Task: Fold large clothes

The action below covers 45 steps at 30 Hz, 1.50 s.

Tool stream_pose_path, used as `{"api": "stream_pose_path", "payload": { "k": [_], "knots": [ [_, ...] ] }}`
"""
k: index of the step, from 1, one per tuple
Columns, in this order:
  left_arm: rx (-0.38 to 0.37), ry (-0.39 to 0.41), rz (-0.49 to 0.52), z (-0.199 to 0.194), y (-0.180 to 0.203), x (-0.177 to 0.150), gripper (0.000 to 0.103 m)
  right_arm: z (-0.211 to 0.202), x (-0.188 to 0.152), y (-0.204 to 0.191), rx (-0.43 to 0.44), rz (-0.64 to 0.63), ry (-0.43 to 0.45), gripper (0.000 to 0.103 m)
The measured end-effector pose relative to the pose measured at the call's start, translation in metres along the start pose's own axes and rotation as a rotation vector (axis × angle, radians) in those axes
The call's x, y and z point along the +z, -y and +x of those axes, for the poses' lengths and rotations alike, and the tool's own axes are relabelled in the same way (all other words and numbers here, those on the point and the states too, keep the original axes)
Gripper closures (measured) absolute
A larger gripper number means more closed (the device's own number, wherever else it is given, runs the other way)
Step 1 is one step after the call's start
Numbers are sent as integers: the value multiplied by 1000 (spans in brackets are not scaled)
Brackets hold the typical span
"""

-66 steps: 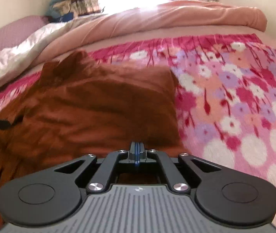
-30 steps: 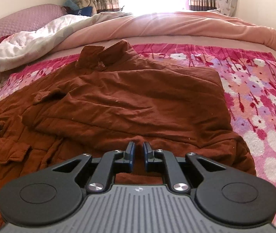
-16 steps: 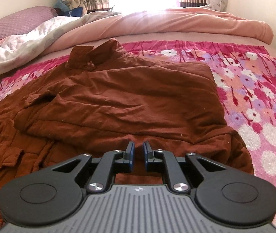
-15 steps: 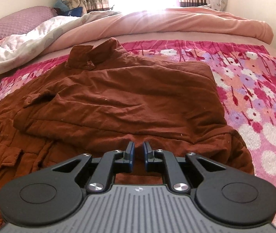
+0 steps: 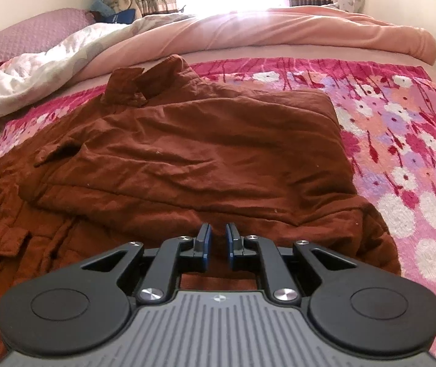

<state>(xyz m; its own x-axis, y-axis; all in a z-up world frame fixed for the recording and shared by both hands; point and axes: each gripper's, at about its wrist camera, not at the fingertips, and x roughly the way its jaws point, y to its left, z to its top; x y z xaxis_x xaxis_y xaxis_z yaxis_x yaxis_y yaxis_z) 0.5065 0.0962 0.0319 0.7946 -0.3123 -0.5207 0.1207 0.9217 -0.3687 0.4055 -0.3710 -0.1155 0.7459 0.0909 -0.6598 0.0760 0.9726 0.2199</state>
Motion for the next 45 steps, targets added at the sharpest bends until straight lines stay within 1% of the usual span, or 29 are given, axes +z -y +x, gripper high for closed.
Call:
{"api": "stream_pose_path", "payload": {
  "k": [1,2,4,6,7,8,9,11,12,13,15,17,20,21,22,25,26,28,30,31,33,35,36,37,38,40,41,42,45],
  "knots": [
    [-36,-22,44,10,24,-8,102,-1,0,2,3,-4,1,89],
    [-57,-40,70,18,43,-16,102,-3,0,4,6,-6,5,89],
    [-119,-105,141,38,84,-36,102,-7,0,9,10,-7,11,89],
    [-149,-164,206,58,117,-58,102,-10,-2,14,12,-4,16,89],
    [-170,-211,256,70,134,-73,102,-11,-2,16,14,-4,16,89],
    [-162,-242,293,82,146,-85,101,-11,-4,19,18,-2,17,89],
    [-140,-260,297,93,151,-95,101,-12,-5,22,23,1,17,89],
    [-143,-325,250,115,150,-112,102,-12,-8,26,33,7,15,89],
    [-140,-334,222,119,148,-114,102,-11,-10,28,38,9,13,89],
    [-136,-331,213,119,147,-117,102,-11,-11,29,42,9,11,89],
    [-130,-319,227,116,145,-116,101,-10,-13,31,53,9,7,89],
    [-132,-312,231,103,147,-116,100,-10,-12,31,67,11,10,89],
    [-149,-300,189,84,136,-108,99,-14,-4,26,131,24,24,75],
    [-155,-297,175,77,132,-103,99,-15,0,21,153,20,30,66],
    [-163,-287,165,69,127,-98,99,-16,5,11,171,3,39,61],
    [-180,-276,155,44,111,-91,98,-15,17,-22,188,-75,46,60],
    [-181,-270,142,35,103,-87,97,-13,20,-33,205,-101,46,60],
    [-205,-263,103,20,86,-79,89,-12,24,-52,234,-143,48,60],
    [-252,-315,90,21,76,-74,62,-12,27,-70,239,-182,62,60],
    [-257,-329,84,26,75,-74,62,-11,28,-77,236,-193,66,60],
    [-226,-350,85,41,82,-81,63,-8,28,-82,235,-190,60,59],
    [-226,-418,127,62,102,-92,63,-8,26,-79,226,-174,55,59],
    [-229,-415,144,63,109,-96,63,-9,25,-77,225,-163,53,59],
    [-254,-399,154,61,112,-99,63,-12,23,-73,230,-155,49,59],
    [-272,-403,157,59,114,-100,62,-14,22,-71,232,-150,48,59],
    [-288,-412,146,52,107,-97,60,-20,20,-70,226,-161,46,59],
    [-284,-406,141,47,100,-95,58,-22,21,-71,221,-172,45,59],
    [-258,-389,137,40,91,-93,58,-23,21,-72,220,-176,47,59],
    [-117,-329,141,21,62,-89,58,-27,22,-83,273,-193,49,59]
  ]
}}
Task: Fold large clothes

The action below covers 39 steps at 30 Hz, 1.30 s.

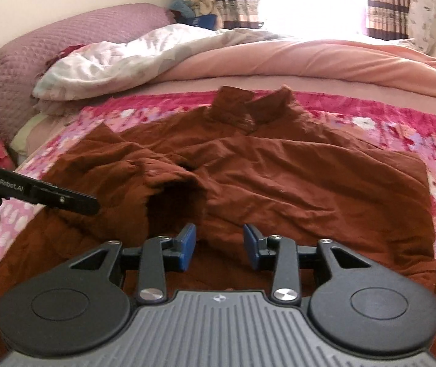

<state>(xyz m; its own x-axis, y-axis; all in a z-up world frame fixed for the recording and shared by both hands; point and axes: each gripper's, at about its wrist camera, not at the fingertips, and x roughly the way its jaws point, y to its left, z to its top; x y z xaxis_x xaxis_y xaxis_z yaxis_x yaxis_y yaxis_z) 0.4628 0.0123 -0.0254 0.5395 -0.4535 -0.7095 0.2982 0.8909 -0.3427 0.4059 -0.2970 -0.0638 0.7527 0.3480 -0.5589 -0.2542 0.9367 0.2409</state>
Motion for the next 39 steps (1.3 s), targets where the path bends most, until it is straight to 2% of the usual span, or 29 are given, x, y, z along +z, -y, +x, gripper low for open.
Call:
{"api": "stream_pose_path", "payload": {
  "k": [3,5,8,11,12,13,16,19,24,26,30,32,33,35,37,39],
  "knots": [
    [115,31,-16,-19,-26,-12,58,1,-1,-19,54,-47,-10,59],
    [161,25,-41,-27,-42,-20,58,3,-1,-32,72,-79,-15,59],
    [165,3,-48,-31,-53,-34,57,11,3,-45,96,-105,-27,59],
    [142,-22,-27,-27,-49,-45,52,29,8,-49,78,-111,-48,60],
    [130,-30,-26,-25,-49,-48,50,36,9,-49,73,-114,-57,73],
    [115,-44,-28,-20,-46,-50,50,42,9,-48,76,-120,-70,100],
    [132,-57,-20,-4,-39,-51,49,42,10,-39,58,-126,-67,101],
    [126,-51,3,0,-31,-47,49,20,15,-25,37,-134,-18,101],
    [116,-70,-15,12,-33,-42,48,-17,29,-6,-69,-183,85,100],
    [108,-71,-27,14,-35,-42,48,-14,28,7,-98,-185,76,100],
    [110,-60,-26,5,-32,-37,49,27,12,37,-105,-110,-51,99],
    [85,-35,-8,-10,-28,-31,49,38,3,43,-79,-72,-72,94],
    [57,-13,4,-20,-24,-26,49,37,1,42,-75,-66,-60,83],
    [6,16,22,-35,-17,-15,48,29,-1,38,-82,-90,-39,74],
    [3,39,36,-44,-10,1,48,13,1,39,-87,-105,-30,64],
    [30,55,69,-45,-2,16,46,-3,8,43,-84,-107,-18,64]
  ]
}}
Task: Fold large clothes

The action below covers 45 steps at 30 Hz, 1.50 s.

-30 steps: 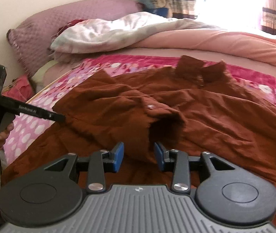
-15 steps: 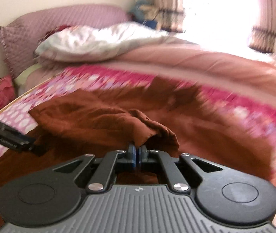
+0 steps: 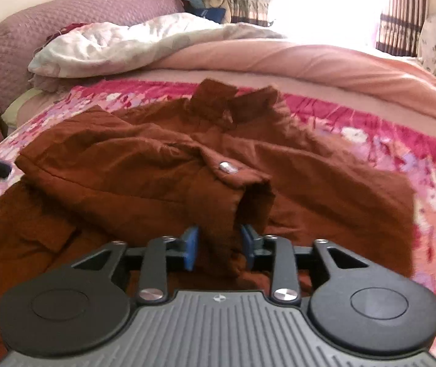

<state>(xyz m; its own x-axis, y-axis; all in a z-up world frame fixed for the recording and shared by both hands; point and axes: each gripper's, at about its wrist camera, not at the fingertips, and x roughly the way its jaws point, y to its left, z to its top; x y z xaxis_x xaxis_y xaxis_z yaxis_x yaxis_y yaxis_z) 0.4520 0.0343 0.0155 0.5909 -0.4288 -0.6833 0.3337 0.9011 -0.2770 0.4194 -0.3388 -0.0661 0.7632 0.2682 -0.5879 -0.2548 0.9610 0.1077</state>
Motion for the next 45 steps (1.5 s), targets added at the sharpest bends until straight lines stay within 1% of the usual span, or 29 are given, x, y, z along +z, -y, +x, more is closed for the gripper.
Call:
{"api": "stream_pose_path", "payload": {
  "k": [2,3,4,6,9,11,12,13,14,15,16,17,18,19,21,22,23,25,26,27,28,29,30,31,32,35,38,42,45],
  "knots": [
    [95,15,12,11,4,16,46,-18,5,9,-7,36,47,64],
    [127,8,10,21,5,22,46,-21,9,11,-7,61,64,66],
    [145,-12,8,36,4,29,46,-22,14,10,-6,89,73,79],
    [169,-58,-4,64,0,34,46,-13,21,4,4,103,76,92],
    [231,-110,-31,100,-9,32,46,22,29,-10,-27,109,40,94],
    [233,-125,-59,115,-19,27,46,44,27,-10,-30,125,8,94],
    [226,-135,-59,122,-25,22,45,54,25,-9,-40,136,-17,96],
    [216,-131,-61,127,-29,17,45,69,23,-5,-59,159,-65,102],
    [213,-107,-50,128,-31,14,44,79,18,-2,-71,164,-103,103],
    [213,-99,-37,128,-30,13,44,87,12,-1,-71,161,-116,103],
    [212,-102,-32,127,-31,13,44,92,7,4,-56,177,-102,103],
    [209,-109,-37,125,-31,15,47,91,5,8,-38,207,-89,103],
    [204,-115,-50,120,-30,18,52,87,6,10,-28,219,-88,103],
    [201,-108,-56,111,-28,24,52,81,9,10,-22,220,-86,103],
    [202,-45,-21,96,-20,33,50,64,17,8,-16,206,-63,103],
    [207,-6,-8,91,-18,40,49,56,21,8,-11,203,-36,103],
    [204,11,-6,91,-18,48,47,48,26,9,-5,211,-3,103],
    [191,-23,-34,105,-23,61,46,49,35,13,-13,233,19,101],
    [204,-48,-46,116,-27,65,46,56,37,13,-26,235,8,101],
    [228,-75,-56,127,-32,66,50,66,39,14,-37,230,-13,100],
    [248,-106,-70,140,-38,64,50,76,37,14,-48,231,-39,100],
    [242,-129,-75,149,-43,62,49,87,34,14,-58,235,-74,100],
    [240,-115,-79,154,-48,57,46,94,30,13,-65,232,-101,101],
    [250,-84,-68,155,-48,54,44,103,26,14,-78,233,-108,101],
    [259,-78,-52,155,-46,52,44,106,22,16,-81,254,-97,101],
    [280,-91,-35,160,-41,55,44,107,21,23,-63,285,-97,102],
    [243,-100,-68,148,-44,58,45,99,25,26,-57,327,-96,102],
    [190,-53,-39,94,-36,35,45,56,21,21,-26,333,-40,98],
    [170,-42,5,65,-29,8,44,27,10,10,20,306,-33,97]
  ]
}}
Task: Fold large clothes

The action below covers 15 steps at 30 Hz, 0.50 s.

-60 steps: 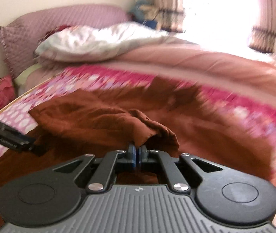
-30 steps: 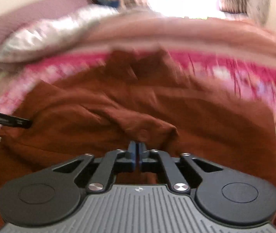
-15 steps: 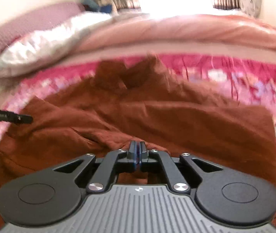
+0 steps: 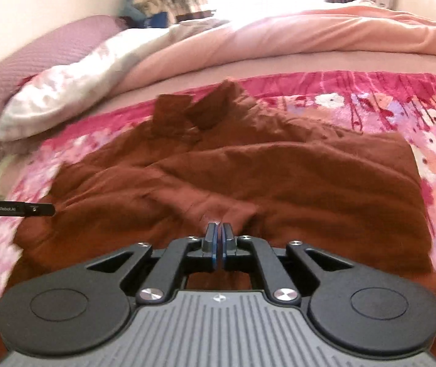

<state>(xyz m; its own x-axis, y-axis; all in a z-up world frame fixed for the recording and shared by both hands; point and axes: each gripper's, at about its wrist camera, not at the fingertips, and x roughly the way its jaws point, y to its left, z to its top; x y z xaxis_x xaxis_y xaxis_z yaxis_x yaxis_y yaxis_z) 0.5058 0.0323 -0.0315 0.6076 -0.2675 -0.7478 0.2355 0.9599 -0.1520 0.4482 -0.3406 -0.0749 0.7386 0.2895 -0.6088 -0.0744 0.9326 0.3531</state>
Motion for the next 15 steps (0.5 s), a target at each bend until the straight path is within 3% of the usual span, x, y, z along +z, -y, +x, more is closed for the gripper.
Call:
{"api": "stream_pose_path", "payload": {
  "k": [4,6,7,10,12,15],
  "knots": [
    [2,-44,-35,20,-14,-21,45,3,-18,-7,-22,-42,-64,97],
    [-8,-15,-35,27,-16,-27,45,19,-26,-3,-46,-22,-117,97],
    [5,-3,-47,27,-14,-29,45,29,-31,1,-64,-19,-137,103],
    [81,-2,26,22,6,-30,45,30,-36,13,-24,52,-110,103],
    [90,2,64,11,13,-33,45,14,-35,16,-18,64,-81,103],
    [54,12,43,-19,11,-49,44,-24,-42,17,-50,40,-11,87]
  ]
}}
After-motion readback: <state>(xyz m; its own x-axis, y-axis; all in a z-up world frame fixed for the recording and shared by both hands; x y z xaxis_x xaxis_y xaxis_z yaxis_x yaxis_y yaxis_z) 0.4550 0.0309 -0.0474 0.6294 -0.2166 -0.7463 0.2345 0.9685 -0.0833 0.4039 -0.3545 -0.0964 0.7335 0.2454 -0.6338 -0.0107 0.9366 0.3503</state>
